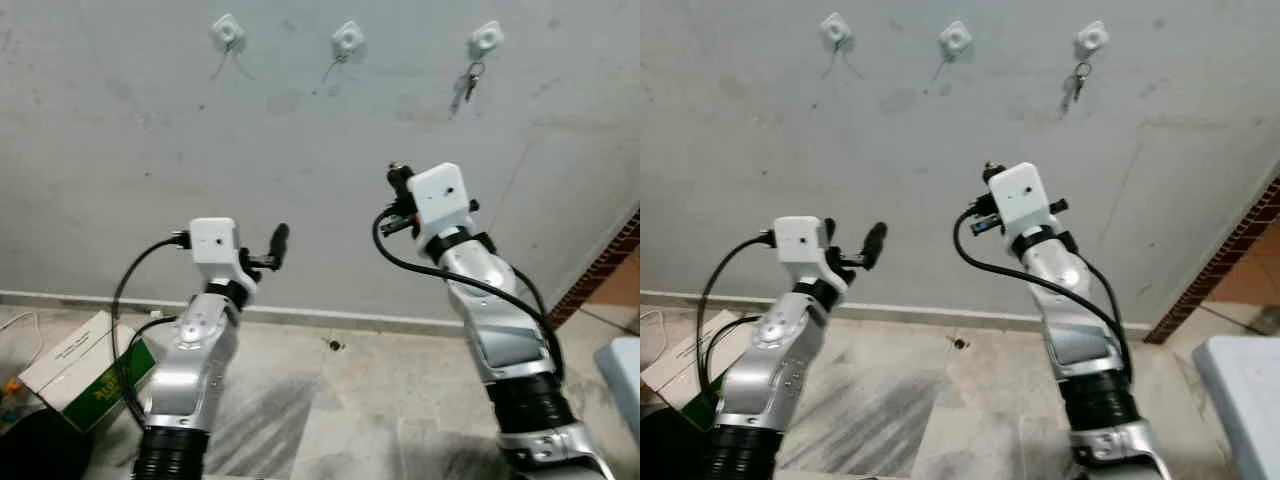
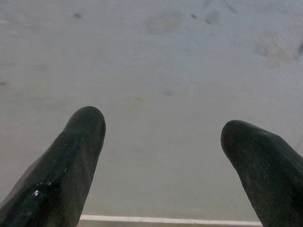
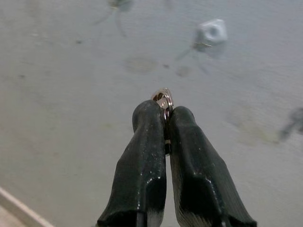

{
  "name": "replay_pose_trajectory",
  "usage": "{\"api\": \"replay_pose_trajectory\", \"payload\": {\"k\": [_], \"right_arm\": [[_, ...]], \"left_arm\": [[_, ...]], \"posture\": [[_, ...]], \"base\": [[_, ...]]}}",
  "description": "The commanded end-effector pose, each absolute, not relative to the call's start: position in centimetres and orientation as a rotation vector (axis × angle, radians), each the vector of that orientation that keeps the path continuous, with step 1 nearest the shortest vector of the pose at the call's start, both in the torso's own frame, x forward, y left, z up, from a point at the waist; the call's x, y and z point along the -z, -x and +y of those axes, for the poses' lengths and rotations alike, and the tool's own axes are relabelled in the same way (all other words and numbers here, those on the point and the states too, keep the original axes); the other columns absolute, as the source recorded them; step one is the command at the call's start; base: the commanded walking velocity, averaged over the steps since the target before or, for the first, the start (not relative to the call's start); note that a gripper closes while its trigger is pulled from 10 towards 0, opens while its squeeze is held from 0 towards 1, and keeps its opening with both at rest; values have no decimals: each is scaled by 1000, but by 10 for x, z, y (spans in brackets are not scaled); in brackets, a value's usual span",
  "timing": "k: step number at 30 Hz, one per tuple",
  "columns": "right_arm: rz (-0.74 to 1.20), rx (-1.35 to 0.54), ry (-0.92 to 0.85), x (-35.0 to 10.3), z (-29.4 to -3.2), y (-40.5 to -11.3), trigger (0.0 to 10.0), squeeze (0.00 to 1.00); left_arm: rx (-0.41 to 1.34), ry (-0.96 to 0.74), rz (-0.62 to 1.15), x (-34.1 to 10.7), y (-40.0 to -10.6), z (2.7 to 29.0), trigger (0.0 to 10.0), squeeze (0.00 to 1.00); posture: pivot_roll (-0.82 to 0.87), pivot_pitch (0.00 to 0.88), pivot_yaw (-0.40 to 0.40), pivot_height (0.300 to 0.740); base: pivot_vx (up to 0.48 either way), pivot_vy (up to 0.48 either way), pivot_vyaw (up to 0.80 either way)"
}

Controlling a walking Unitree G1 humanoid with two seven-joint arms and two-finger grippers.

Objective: Hang keys on a hook

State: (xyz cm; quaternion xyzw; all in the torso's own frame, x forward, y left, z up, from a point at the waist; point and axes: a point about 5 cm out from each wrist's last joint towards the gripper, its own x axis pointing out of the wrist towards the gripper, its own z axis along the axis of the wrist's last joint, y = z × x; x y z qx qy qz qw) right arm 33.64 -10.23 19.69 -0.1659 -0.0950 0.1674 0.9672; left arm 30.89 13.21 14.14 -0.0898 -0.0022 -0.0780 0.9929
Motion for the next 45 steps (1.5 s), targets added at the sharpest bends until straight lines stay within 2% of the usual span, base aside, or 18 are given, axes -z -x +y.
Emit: {"api": "replay_pose_trajectory", "payload": {"k": [1,15,35,45], "right_arm": [[-209,-320,344,-202,-107,-338,10000,0],[-211,-320,342,-202,-106,-338,10000,0],[-225,-358,353,-204,-102,-337,10000,0],[-236,-377,345,-205,-98,-335,10000,0]], "left_arm": [[169,182,2,-141,-308,127,10000,0],[169,180,5,-141,-308,126,10000,0],[181,163,-44,-145,-304,124,10000,0],[187,153,-44,-142,-300,125,10000,0]], "posture": [[-39,44,30,740],[-42,46,35,740],[-44,41,31,740],[-44,41,31,740]], "base": [[0,480,0],[0,457,0],[0,0,0],[0,0,598]]}}
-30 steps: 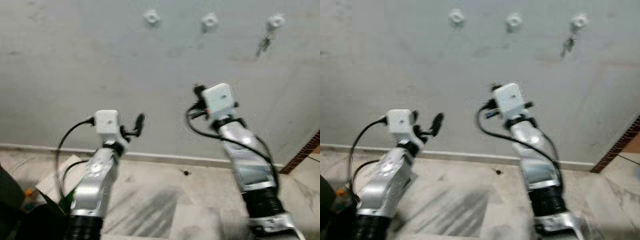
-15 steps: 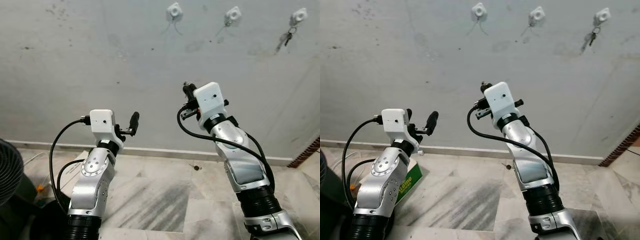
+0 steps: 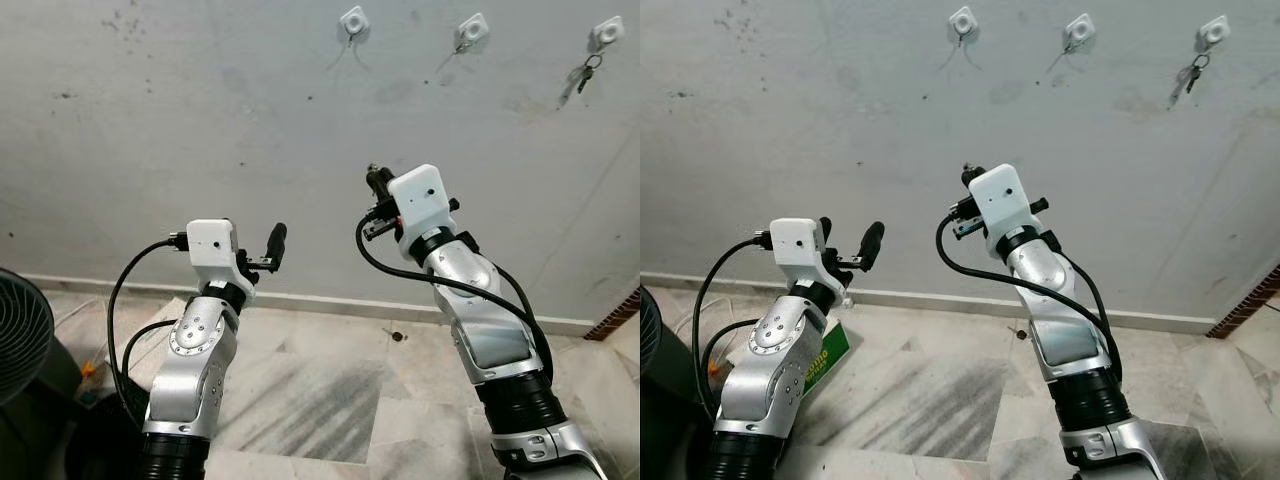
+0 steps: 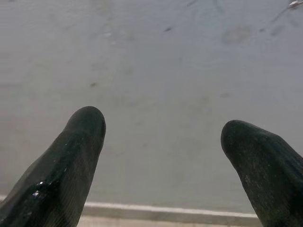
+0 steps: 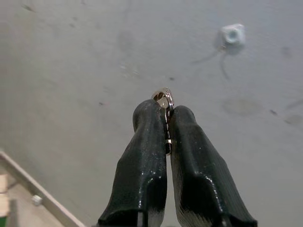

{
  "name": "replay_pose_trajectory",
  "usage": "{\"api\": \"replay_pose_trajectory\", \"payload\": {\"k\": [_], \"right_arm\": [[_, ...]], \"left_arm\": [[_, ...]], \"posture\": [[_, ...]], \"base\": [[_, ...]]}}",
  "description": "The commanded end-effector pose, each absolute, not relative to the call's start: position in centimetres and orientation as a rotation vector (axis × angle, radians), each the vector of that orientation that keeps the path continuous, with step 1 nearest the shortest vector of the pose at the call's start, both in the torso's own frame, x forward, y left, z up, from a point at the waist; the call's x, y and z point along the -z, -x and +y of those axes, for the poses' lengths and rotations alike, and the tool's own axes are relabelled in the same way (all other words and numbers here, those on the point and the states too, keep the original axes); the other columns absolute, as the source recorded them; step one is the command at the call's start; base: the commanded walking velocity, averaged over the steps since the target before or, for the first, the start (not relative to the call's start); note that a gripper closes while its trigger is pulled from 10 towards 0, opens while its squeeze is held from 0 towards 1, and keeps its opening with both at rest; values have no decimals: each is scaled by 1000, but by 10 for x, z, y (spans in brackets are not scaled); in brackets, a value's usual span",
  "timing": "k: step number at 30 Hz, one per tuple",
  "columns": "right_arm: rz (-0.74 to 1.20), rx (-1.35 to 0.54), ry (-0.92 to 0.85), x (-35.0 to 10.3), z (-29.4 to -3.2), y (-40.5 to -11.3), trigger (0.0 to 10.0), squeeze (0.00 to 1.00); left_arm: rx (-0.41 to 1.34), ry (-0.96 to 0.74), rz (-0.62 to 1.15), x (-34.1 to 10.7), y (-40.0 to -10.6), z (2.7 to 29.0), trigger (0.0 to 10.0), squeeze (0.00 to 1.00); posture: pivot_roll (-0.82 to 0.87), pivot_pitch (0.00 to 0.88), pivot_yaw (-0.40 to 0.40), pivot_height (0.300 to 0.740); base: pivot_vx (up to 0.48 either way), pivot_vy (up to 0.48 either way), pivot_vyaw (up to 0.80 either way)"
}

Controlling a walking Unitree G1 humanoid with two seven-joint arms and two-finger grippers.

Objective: Hang keys on a hook

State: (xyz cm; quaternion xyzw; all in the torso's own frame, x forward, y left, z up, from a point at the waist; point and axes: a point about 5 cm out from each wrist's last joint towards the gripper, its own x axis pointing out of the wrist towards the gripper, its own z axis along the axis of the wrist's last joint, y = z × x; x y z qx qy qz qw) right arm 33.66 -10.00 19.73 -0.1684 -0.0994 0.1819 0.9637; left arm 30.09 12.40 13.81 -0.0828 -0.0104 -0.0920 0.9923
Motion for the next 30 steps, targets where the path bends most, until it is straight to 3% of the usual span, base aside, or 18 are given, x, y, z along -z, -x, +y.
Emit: {"api": "replay_pose_trajectory", "payload": {"k": [1,11,22,30], "right_arm": [[-236,-377,344,-205,-98,-335,10000,0],[-233,-379,352,-203,-100,-333,10000,0],[-138,-328,376,-174,-130,-312,10000,0],[-133,-328,375,-170,-131,-306,10000,0]], "left_arm": [[188,153,-43,-142,-300,126,10000,0],[200,147,-28,-139,-297,125,10000,0],[208,119,32,-122,-270,142,10000,0],[226,128,40,-120,-261,142,10000,0]], "posture": [[-44,41,31,740],[-44,47,30,740],[-40,57,33,740],[-34,61,35,740]], "base": [[0,0,600],[0,0,652],[0,0,0],[123,0,0]]}}
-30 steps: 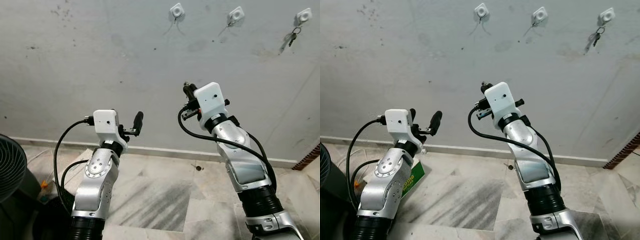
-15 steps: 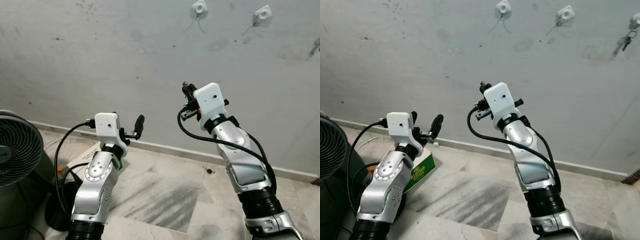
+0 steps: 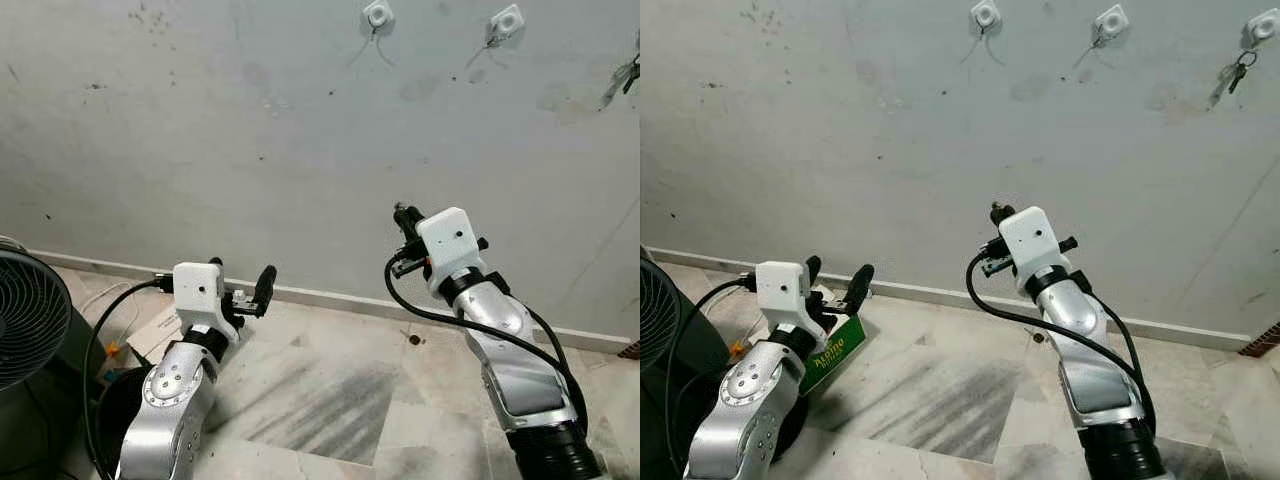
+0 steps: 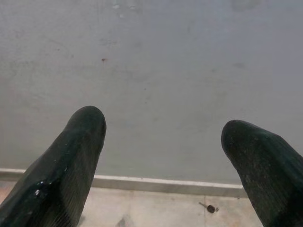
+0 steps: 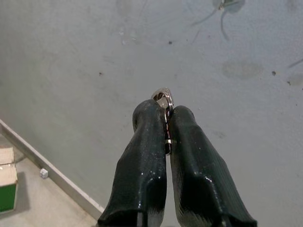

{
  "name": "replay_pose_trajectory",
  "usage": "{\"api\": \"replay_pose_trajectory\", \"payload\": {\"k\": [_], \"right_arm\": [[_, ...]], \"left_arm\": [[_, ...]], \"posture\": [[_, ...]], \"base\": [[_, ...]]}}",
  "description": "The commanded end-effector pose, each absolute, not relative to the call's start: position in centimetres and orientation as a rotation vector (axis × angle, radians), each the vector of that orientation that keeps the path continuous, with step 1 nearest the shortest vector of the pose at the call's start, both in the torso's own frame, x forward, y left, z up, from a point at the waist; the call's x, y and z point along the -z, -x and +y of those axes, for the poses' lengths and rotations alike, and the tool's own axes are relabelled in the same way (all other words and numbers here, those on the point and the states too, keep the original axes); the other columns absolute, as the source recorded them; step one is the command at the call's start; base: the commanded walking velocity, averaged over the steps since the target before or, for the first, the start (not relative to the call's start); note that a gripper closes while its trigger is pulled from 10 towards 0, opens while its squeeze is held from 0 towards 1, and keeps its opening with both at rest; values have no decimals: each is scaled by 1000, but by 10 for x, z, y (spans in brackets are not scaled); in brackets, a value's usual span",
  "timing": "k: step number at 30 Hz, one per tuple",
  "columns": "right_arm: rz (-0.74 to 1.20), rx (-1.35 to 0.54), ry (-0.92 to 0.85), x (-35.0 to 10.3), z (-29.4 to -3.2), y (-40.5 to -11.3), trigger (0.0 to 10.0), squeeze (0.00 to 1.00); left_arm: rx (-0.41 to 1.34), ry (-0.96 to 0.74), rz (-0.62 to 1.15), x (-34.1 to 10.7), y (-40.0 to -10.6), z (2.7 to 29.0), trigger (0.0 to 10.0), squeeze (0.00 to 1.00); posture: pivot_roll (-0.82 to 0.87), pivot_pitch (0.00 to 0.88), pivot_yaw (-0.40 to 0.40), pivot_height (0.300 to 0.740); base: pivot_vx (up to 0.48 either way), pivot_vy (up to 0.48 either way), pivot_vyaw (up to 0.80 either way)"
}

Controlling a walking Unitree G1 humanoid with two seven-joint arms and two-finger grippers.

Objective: Hang keys on a hook

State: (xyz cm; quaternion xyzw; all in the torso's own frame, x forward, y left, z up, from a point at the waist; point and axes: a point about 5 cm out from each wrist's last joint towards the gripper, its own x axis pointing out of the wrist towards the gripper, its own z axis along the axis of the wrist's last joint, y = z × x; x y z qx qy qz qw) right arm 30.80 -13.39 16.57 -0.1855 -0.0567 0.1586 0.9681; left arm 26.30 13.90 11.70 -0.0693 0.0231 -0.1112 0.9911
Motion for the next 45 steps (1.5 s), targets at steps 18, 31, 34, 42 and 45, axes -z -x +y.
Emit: {"api": "replay_pose_trajectory", "payload": {"k": [18,31,34,42,45], "right_arm": [[-57,-337,415,-153,-149,-279,10000,0],[-54,-347,424,-154,-150,-278,10000,0],[-60,-343,425,-154,-150,-278,10000,0],[-68,-338,422,-156,-149,-278,10000,0],[-69,-340,422,-156,-148,-278,10000,0]], "left_arm": [[237,117,82,-115,-245,151,10000,0],[241,114,90,-115,-244,150,10000,0],[245,113,92,-114,-244,149,10000,0],[258,120,86,-115,-246,146,10000,0],[260,125,82,-115,-247,145,10000,0]], "posture": [[-33,62,33,740],[-34,55,31,740],[-34,55,31,740],[-33,52,30,740],[-34,48,29,740]], "base": [[307,125,0],[333,293,0],[329,290,0],[115,73,0],[0,-144,0]]}}
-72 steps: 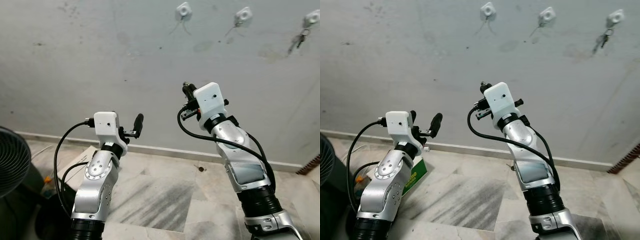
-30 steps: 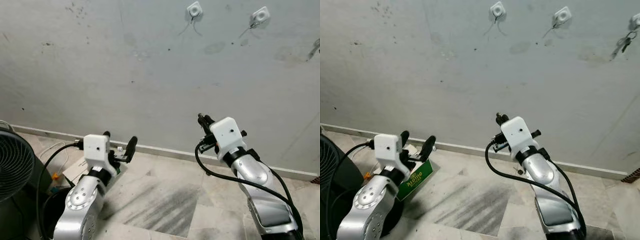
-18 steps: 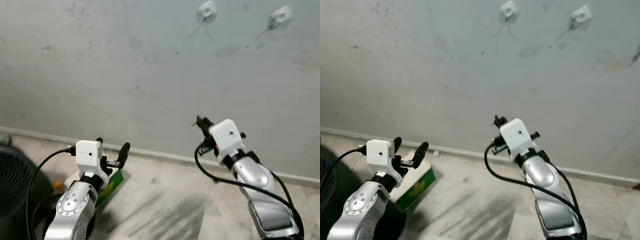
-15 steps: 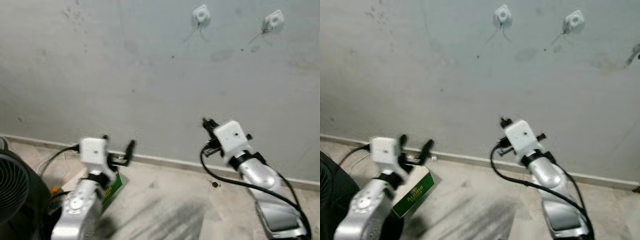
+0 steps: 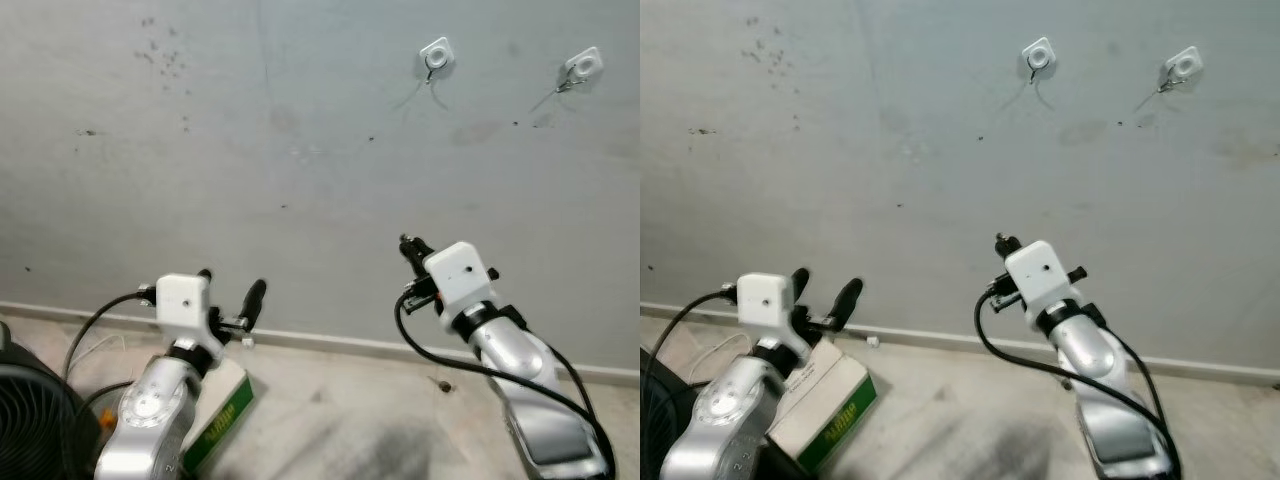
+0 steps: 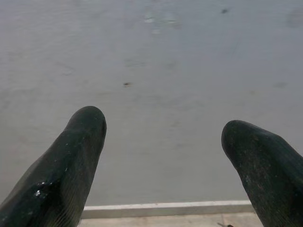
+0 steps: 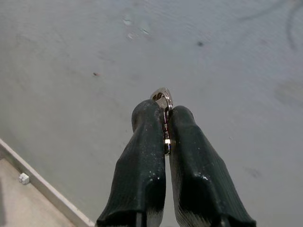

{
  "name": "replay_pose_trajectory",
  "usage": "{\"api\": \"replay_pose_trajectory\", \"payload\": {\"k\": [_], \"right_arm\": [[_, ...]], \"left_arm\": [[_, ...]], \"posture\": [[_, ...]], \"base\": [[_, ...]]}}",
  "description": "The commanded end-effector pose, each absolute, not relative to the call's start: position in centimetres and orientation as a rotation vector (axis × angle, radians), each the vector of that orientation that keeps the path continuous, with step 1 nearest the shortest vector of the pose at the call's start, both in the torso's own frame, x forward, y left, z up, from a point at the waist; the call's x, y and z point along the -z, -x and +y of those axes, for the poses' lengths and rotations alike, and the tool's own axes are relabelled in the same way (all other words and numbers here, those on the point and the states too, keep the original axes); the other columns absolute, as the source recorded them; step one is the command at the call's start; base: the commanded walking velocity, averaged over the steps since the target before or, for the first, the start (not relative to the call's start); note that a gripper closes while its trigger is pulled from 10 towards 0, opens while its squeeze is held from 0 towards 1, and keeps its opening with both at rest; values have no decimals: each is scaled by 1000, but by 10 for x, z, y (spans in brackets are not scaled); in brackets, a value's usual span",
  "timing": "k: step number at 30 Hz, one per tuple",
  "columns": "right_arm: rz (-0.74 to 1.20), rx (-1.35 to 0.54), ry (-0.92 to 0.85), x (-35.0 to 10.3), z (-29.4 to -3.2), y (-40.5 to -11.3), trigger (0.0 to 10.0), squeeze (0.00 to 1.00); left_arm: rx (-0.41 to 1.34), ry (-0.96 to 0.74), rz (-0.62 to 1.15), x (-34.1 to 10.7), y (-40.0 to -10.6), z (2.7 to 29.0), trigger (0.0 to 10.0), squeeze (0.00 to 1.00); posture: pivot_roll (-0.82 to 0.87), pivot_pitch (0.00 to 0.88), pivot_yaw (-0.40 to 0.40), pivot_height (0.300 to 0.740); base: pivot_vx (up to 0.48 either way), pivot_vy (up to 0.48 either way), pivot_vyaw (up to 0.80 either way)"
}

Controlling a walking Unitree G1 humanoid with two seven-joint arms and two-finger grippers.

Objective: Hang keys on a hook

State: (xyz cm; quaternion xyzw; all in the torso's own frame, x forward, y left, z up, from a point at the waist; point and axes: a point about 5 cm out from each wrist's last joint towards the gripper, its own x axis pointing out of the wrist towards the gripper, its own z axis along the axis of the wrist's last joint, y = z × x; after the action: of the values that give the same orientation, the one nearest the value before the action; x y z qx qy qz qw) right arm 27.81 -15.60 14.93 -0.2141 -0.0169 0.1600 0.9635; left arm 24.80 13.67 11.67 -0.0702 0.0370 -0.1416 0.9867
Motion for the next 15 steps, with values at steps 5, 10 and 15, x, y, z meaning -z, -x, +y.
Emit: {"api": "replay_pose_trajectory", "payload": {"k": [5,10,15], "right_arm": [[-69,-341,424,-156,-148,-279,10000,0],[-68,-343,425,-156,-148,-278,10000,0],[-66,-344,427,-156,-148,-278,10000,0]], "left_arm": [[264,138,78,-116,-247,144,10000,0],[265,144,78,-116,-248,143,10000,0],[266,145,83,-115,-248,143,10000,0]], "posture": [[-36,46,28,740],[-37,49,27,740],[-37,49,27,740]], "base": [[0,-458,0],[0,-465,0],[0,-458,0]]}}
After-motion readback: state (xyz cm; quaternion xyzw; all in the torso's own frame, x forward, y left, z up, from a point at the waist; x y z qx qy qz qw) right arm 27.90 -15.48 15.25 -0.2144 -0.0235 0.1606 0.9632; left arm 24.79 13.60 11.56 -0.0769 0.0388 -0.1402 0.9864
